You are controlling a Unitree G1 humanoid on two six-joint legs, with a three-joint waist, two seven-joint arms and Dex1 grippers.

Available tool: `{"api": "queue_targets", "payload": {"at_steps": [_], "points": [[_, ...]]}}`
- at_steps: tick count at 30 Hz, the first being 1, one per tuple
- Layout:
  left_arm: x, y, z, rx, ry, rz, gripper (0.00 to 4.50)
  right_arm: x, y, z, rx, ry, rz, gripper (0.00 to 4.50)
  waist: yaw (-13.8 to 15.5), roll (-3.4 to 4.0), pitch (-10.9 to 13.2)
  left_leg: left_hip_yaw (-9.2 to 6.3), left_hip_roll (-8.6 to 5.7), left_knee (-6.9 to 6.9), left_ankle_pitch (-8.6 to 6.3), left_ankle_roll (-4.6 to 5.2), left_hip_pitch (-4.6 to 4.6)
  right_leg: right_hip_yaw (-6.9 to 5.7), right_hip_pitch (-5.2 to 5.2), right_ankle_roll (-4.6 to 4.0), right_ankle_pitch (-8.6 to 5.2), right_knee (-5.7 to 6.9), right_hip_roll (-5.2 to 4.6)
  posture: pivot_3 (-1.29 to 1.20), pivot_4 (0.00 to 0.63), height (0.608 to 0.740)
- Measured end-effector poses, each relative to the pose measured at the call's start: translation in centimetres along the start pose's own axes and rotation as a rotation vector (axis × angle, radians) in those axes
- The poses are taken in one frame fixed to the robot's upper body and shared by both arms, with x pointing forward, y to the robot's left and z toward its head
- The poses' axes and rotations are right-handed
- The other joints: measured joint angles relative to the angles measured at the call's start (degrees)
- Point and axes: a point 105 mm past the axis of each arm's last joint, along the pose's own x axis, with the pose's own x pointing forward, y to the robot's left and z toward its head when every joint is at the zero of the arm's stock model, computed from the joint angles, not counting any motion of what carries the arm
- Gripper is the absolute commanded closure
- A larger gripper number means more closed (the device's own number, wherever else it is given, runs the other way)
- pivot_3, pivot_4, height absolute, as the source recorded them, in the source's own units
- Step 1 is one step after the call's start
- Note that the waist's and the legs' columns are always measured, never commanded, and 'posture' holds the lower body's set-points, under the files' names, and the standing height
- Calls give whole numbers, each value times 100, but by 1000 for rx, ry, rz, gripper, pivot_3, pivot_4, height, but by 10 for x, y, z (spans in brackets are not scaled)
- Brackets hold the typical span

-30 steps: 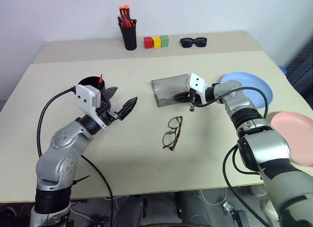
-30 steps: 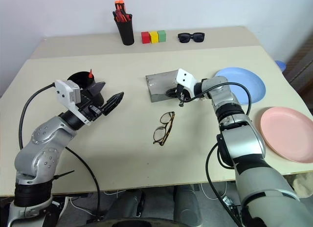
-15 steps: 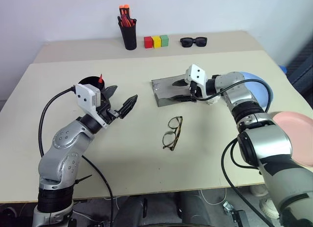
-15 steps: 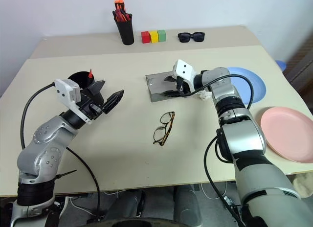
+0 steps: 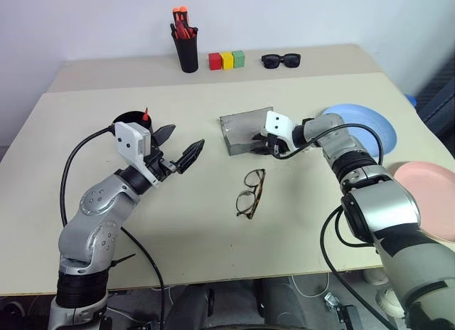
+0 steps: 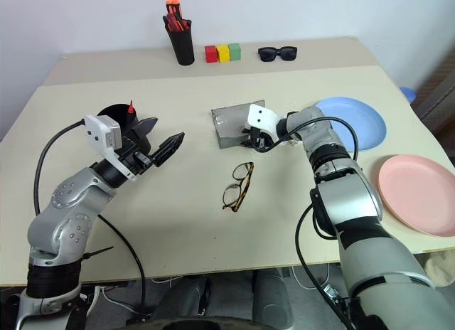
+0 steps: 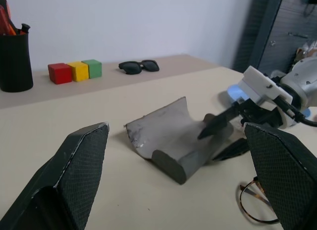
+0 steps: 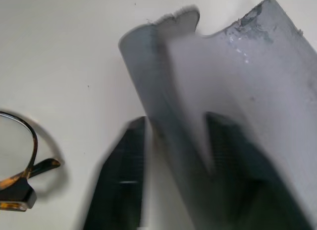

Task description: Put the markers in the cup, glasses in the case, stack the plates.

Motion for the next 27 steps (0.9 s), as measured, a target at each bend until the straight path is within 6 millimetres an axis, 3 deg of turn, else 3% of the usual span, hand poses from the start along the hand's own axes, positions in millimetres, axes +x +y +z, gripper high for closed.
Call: {"api": "queue_targets", "payload": {"at_steps": [1,12,15,22,27], "points": [[0,0,0,0,0,1,0,0,0,-1,1,3,2,4456,0,0,0,0,0,0,0,0,0,1,0,0,0,0,0,0,150,740],[0,1,0,0,1,15,0,1,7,2,14,-19,61,4456,-8,0,0,5,0,-1,0,0,0,5,-4,0,0,1,1,0,150,740],[0,2,0,2,2,16,0,6,11,14,32,-84,105,4456,-30,1,0,6,1,-1,0,0,0,7,-6,0,0,3,2,0,150,740],[-1,2,1,6,3,16,0,19,23,65,-6,-262,228,4456,-122,1,0,-14,1,-1,0,0,0,8,-7,1,0,5,2,0,150,740],[-2,1,1,6,3,15,0,36,39,67,21,-284,257,4456,-123,1,0,-15,1,0,0,0,0,9,-10,1,0,10,1,0,150,740]]}}
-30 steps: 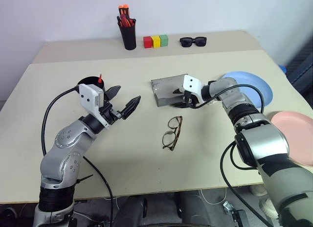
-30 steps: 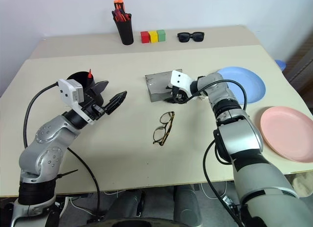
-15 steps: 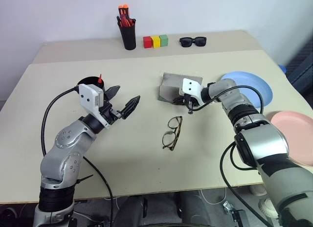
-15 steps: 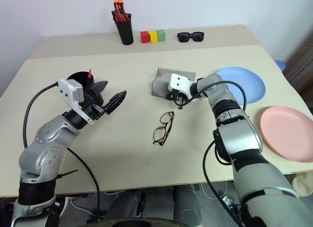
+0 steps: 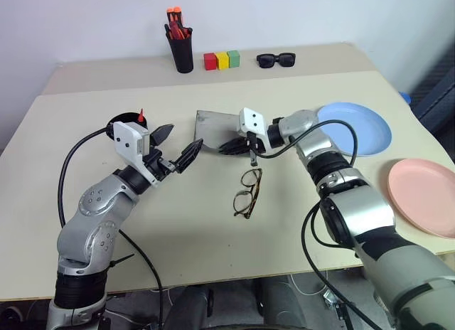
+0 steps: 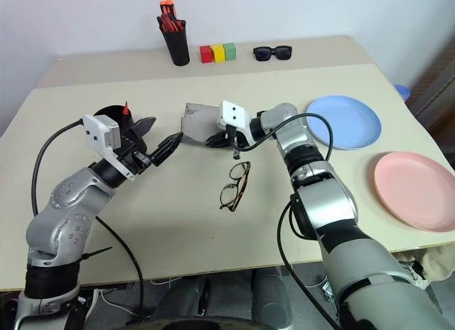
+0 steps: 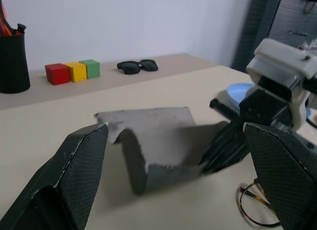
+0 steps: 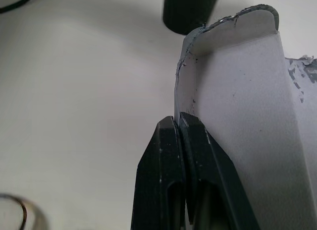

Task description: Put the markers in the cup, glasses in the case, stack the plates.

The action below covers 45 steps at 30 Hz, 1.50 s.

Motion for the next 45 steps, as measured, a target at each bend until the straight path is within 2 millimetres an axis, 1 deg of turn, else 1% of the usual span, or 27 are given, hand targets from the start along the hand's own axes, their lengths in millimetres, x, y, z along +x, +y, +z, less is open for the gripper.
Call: {"api": "queue_targets", "payload": {"at_steps": [4,8,14,15,16,17,18,19,20,23,26,28,31,34,36,37,38,40,42,43,45], "points": [[-1,-1,0,2,-1,1,0,12,6,-6,35,15,-5,4456,0,0,0,1,0,0,0,0,0,3,-3,0,0,3,0,0,150,740],[-2,-1,-1,0,2,2,0,14,2,-13,29,83,-47,4456,-1,0,0,2,-1,0,0,0,0,4,-4,0,0,5,0,0,150,740],[-1,-1,-1,-2,3,2,0,14,8,-19,35,117,-20,4456,-1,0,0,3,-1,0,0,0,0,5,-3,0,0,5,0,0,150,740],[-1,-1,-1,-1,3,2,0,14,9,-19,35,117,-15,3906,-2,0,0,3,-1,0,0,0,0,5,-3,0,0,5,0,0,150,740],[-1,-1,-1,-2,3,2,0,14,9,-19,41,118,-15,3629,-6,0,0,3,-1,0,0,0,0,5,-3,0,0,5,0,0,150,740],[-1,-1,-1,-2,3,2,0,14,9,-19,48,119,-17,3153,-8,0,0,4,-1,0,0,0,0,5,-4,0,0,5,0,0,150,740],[-1,-1,-1,-2,3,2,0,14,8,-20,55,117,-20,2656,-8,0,0,3,0,0,0,0,0,5,-4,0,0,5,1,0,150,740],[-1,-1,-1,-3,2,3,0,14,8,-20,62,114,-25,2064,-8,0,0,3,0,0,0,0,0,5,-4,0,0,6,1,0,150,740],[-1,-1,-2,-3,3,4,0,14,7,-19,65,110,-33,1635,-8,0,0,3,0,0,0,0,0,5,-4,0,0,6,1,0,150,740],[0,-3,-3,-6,7,-1,0,12,2,-17,70,89,-69,104,-6,0,0,3,-1,0,0,0,0,5,-4,0,0,5,1,0,150,740],[0,-4,-3,-6,7,-4,0,7,-4,-10,68,56,-104,38,-7,0,0,4,-1,0,0,0,0,6,-4,0,0,5,1,0,150,740],[-1,-4,-3,3,15,-16,0,-3,-11,-1,51,23,-130,38,-4,0,0,4,-1,0,0,0,0,6,-4,0,0,5,1,0,150,740],[-9,-5,-3,10,45,-57,0,-29,-22,14,11,-17,-168,38,-2,0,0,4,-1,0,-1,2,-2,6,-4,0,0,2,1,0,150,740],[-22,3,1,27,84,-78,0,-61,-32,32,-30,-65,-231,38,1,3,2,4,0,-2,-2,4,-3,5,-6,0,0,1,1,0,150,740],[-29,6,2,33,106,-97,0,-77,-31,45,-93,-104,-247,38,-3,3,2,6,0,-5,-3,6,-3,6,-6,0,0,-2,1,0,150,740],[-34,5,-1,29,135,-119,0,-86,-24,52,-169,-123,-236,38,0,3,2,6,1,-8,-6,9,-3,5,-5,1,-1,-5,1,0,150,740],[-41,6,-5,22,168,-130,0,-92,-15,53,-233,-122,-213,38,1,3,2,7,2,-9,-8,14,-3,5,-4,2,-1,-7,1,0,150,740],[-53,7,-11,11,229,-158,0,-99,7,43,-323,-94,-149,38,3,3,2,12,2,-8,-13,20,-3,6,-3,3,-2,-14,0,0,150,740],[-63,8,-16,6,275,-179,0,-97,29,30,-368,-59,-64,38,2,6,4,23,1,-7,-14,24,-3,13,-4,3,-1,-15,-3,0,150,740],[-66,7,-16,7,284,-194,0,-95,35,27,-398,-44,-34,38,-4,10,6,29,1,-5,-14,24,-3,18,-4,8,1,-14,-3,0,150,740],[-70,4,-17,7,308,-231,0,-92,47,28,-519,-10,24,38,-15,18,11,43,3,-5,-17,30,7,30,-4,9,2,-9,0,0,150,740]]}}
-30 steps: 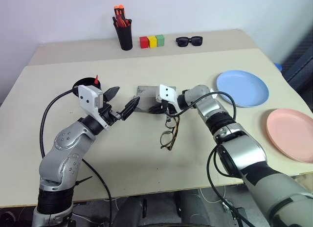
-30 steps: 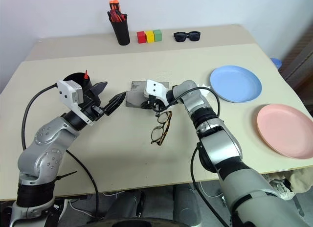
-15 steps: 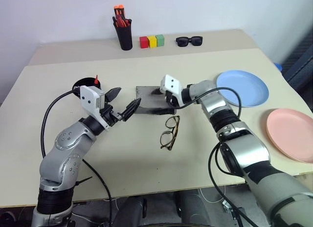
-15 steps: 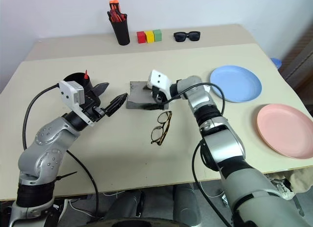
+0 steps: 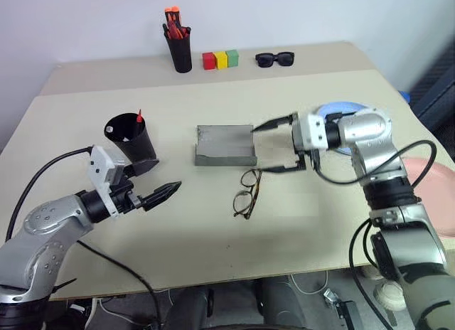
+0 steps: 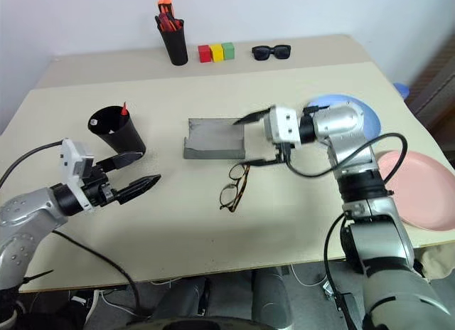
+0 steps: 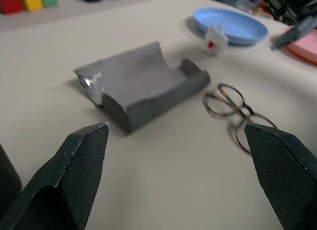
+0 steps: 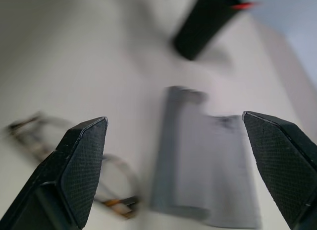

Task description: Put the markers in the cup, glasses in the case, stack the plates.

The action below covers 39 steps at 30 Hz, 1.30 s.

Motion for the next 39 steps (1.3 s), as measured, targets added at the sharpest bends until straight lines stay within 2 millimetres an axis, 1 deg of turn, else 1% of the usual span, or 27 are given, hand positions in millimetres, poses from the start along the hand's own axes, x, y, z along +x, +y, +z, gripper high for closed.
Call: {"api": "queue_targets", "payload": {"at_steps": [3,5,6,8,10,12,13,16,18,20,22,24,26,28,31,35,37,39], "points": [[-1,-4,0,-1,5,-34,0,3,8,5,-170,49,77,38,18,0,0,14,2,1,-11,21,3,-1,3,-1,0,4,4,0,150,740],[0,-3,2,8,-5,-31,0,9,14,3,-188,54,108,38,27,0,0,15,3,3,-11,21,3,-1,3,-2,1,4,4,0,150,740],[1,-2,4,13,-17,-28,0,11,16,1,-150,53,105,38,33,0,0,16,3,6,-10,20,2,-1,3,-5,3,5,4,0,150,740],[4,0,9,21,-41,-11,0,14,15,-7,22,45,64,38,53,-1,0,10,4,10,-8,16,1,1,3,-9,6,5,4,0,150,740],[5,1,9,14,-53,5,0,14,8,-8,274,-12,-5,38,63,0,0,-4,8,10,-3,6,0,7,1,-11,7,4,3,0,150,740],[5,2,8,2,-57,19,0,9,-5,-3,554,-86,-108,38,66,0,0,-9,11,9,2,-3,-2,8,-2,-11,7,4,4,0,150,740],[5,2,7,-2,-56,25,0,5,-10,1,660,-115,-150,38,78,0,0,-11,15,8,1,-1,-3,8,-3,-12,6,4,4,0,150,740],[5,3,6,-16,-61,45,0,-3,-15,19,857,-164,-214,38,180,1,0,-10,29,3,-15,27,-8,3,-6,-12,6,-4,10,0,150,740],[5,5,6,-23,-72,59,0,-1,-15,30,933,-169,-244,38,202,0,0,-8,31,3,-16,27,-11,0,-6,-11,6,-9,12,0,150,740],[8,6,8,-26,-86,67,0,4,-12,37,1057,-151,-283,38,220,-1,-1,-7,30,5,-16,27,-15,0,-6,-11,6,-12,10,0,150,740],[9,8,10,-25,-97,72,0,6,-10,39,1151,-121,-309,38,226,-1,-1,-4,27,7,-16,27,-17,1,-6,-11,7,-13,8,0,150,740],[11,13,11,-18,-100,84,0,7,-17,40,1237,-106,-375,38,211,-1,-1,-3,11,8,-16,28,-16,1,-8,-12,7,-10,9,0,150,740],[14,14,13,-7,-114,89,0,4,-20,34,1289,-62,-451,38,202,-1,-3,-6,10,7,-16,28,-13,0,-8,-13,8,-8,10,0,150,740],[16,17,13,-7,-121,98,0,2,-16,18,1347,30,-545,38,209,0,-3,-6,8,7,-16,28,-14,0,-8,-13,8,-9,8,0,150,740],[19,20,10,-15,-119,110,0,2,-8,4,1394,105,-614,38,194,0,-3,-1,7,7,-15,26,-14,1,-8,-11,9,-9,6,0,150,740],[22,20,10,1,-124,117,0,2,4,-1,1421,181,-613,38,168,0,-3,4,9,6,-13,22,-15,2,-8,-10,9,-14,6,0,150,740],[23,20,10,2,-126,122,0,5,10,-3,1468,182,-588,38,164,0,-3,7,9,6,-16,28,-15,4,-8,-10,9,-14,6,0,150,740],[23,20,10,-2,-130,128,0,9,13,0,1518,153,-541,38,168,0,-3,8,10,6,-18,34,-15,4,-8,-9,10,-13,6,0,150,740]]}}
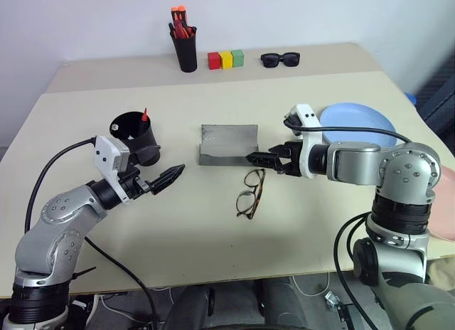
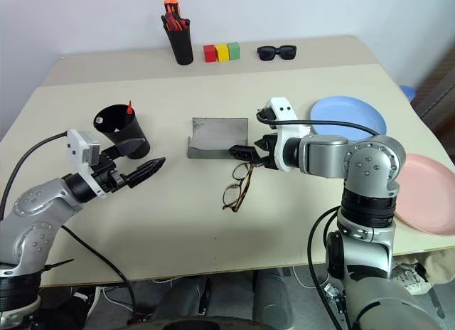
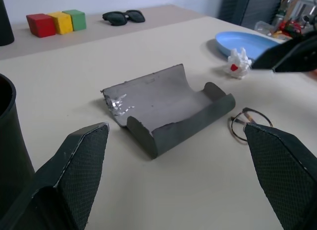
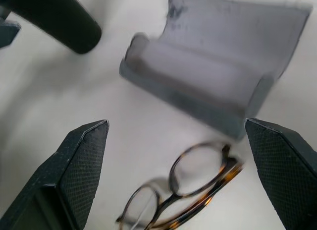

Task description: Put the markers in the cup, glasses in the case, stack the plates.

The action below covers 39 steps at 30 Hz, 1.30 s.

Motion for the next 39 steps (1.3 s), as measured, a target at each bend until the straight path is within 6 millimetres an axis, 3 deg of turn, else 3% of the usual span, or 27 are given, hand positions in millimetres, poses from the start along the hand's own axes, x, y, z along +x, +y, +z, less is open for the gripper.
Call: {"api": "queue_targets", "payload": {"at_steps": [7,13,23,34,37,39], "points": [[0,2,-1,8,0,19,0,-12,3,-8,79,119,8,38,17,-2,1,22,0,3,-1,4,0,-7,10,3,0,-9,-2,0,150,740],[2,2,-1,12,-7,31,0,-15,4,-20,47,253,23,38,9,-3,1,40,9,3,-7,16,2,1,8,8,2,-10,4,0,150,740],[5,2,2,23,-16,32,0,2,-11,-36,178,287,-20,38,26,-5,1,44,31,3,-7,14,1,2,7,9,3,-14,10,0,150,740],[7,0,0,8,-18,37,0,38,-2,-50,422,175,-28,38,17,-2,2,53,51,1,-8,13,1,18,-1,3,7,-12,32,0,150,740],[8,-2,-1,9,-17,31,0,38,-4,-44,448,138,-69,870,18,-2,2,54,55,1,-8,12,1,19,0,-1,10,-14,39,0,150,740],[8,-2,-1,10,-17,30,0,36,-5,-43,449,129,-86,1876,16,-2,2,54,60,1,-8,13,3,19,0,-3,11,-14,45,0,150,740]]}}
